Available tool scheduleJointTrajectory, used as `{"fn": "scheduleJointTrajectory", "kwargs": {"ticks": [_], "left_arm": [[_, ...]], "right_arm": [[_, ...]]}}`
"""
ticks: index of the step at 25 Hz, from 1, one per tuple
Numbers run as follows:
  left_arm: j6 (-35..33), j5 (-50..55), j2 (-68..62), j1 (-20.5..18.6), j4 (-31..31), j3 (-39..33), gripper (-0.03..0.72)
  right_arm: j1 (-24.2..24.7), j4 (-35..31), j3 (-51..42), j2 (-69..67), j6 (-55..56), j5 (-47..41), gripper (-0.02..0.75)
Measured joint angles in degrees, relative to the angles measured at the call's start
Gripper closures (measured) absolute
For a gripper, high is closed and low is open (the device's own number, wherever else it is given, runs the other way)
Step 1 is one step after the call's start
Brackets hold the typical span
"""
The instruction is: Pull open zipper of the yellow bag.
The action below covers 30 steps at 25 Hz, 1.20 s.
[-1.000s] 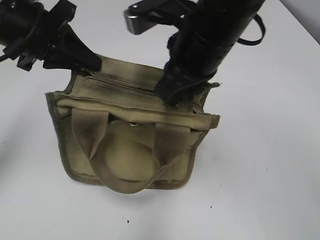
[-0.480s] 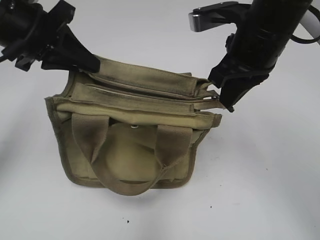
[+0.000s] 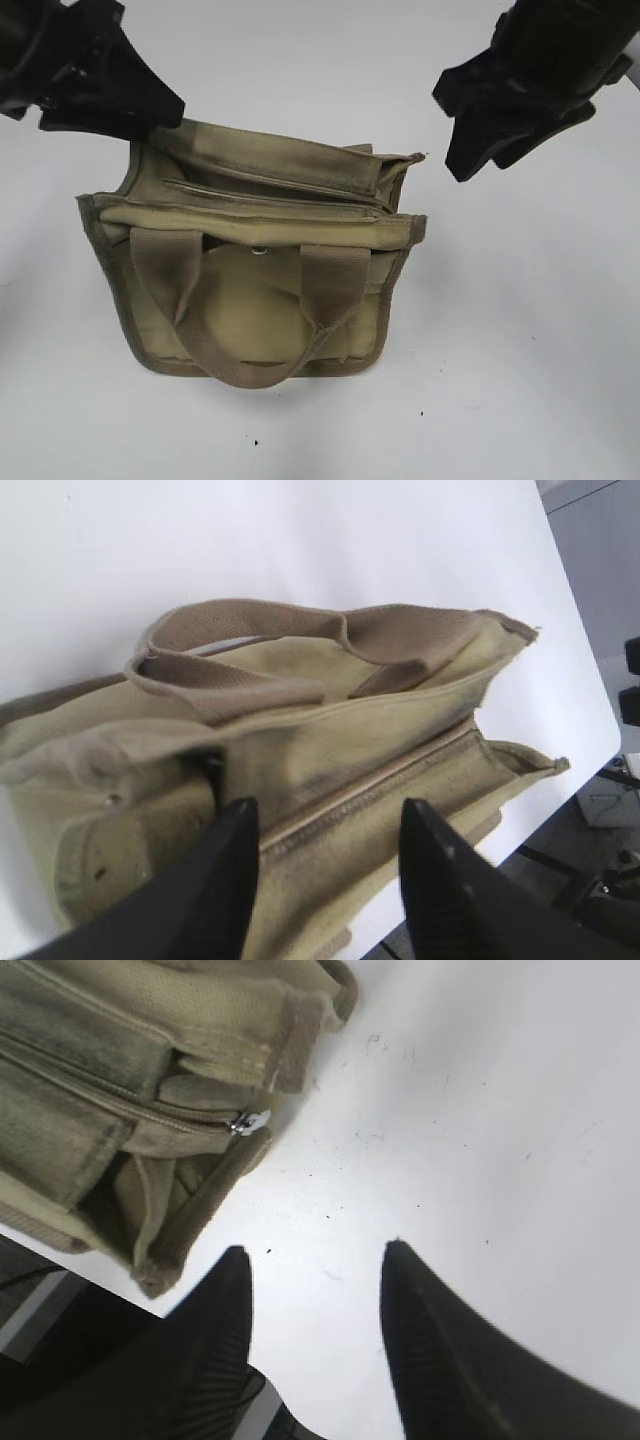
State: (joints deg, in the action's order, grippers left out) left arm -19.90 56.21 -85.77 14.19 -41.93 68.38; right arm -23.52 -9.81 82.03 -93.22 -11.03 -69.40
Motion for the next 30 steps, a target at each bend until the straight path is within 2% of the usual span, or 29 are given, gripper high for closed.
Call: {"fn": "scheduleJointTrajectory", "kwargs": {"ticks": [2,8,11,15,19,23,27,30], "left_arm": [[0.0,0.1,3.4,0.0,2.4,0.0,0.298],[3.8,6.3,16.5,0.0,16.5,-1.3,0.267],[7.7,8.2,25.6,0.0,23.7,-6.0,0.266],[10.9,7.8,41.8,0.0,30.5,-15.1,0.266],[12.9,7.6,56.5,0.0,34.9,-24.9,0.266],[13.6,7.7,71.1,0.0,36.7,-32.8,0.266],[13.6,7.3,82.7,0.0,38.5,-37.1,0.266],[13.6,5.9,86.1,0.0,40.5,-38.0,0.266]], "right_arm": [[0.0,0.0,-1.3,3.4,0.8,0.0,0.351],[0.0,0.4,-15.0,16.6,2.2,0.0,0.33],[0.0,0.6,-24.3,25.5,2.6,0.0,0.33],[0.0,0.8,-35.4,38.7,3.2,0.9,0.328],[0.0,2.5,-43.1,52.6,3.4,1.4,0.328],[0.0,8.0,-48.8,63.9,3.6,1.4,0.328],[0.0,13.3,-52.1,74.6,5.9,1.2,0.328],[0.0,13.6,-52.2,80.0,8.0,1.7,0.328]]}}
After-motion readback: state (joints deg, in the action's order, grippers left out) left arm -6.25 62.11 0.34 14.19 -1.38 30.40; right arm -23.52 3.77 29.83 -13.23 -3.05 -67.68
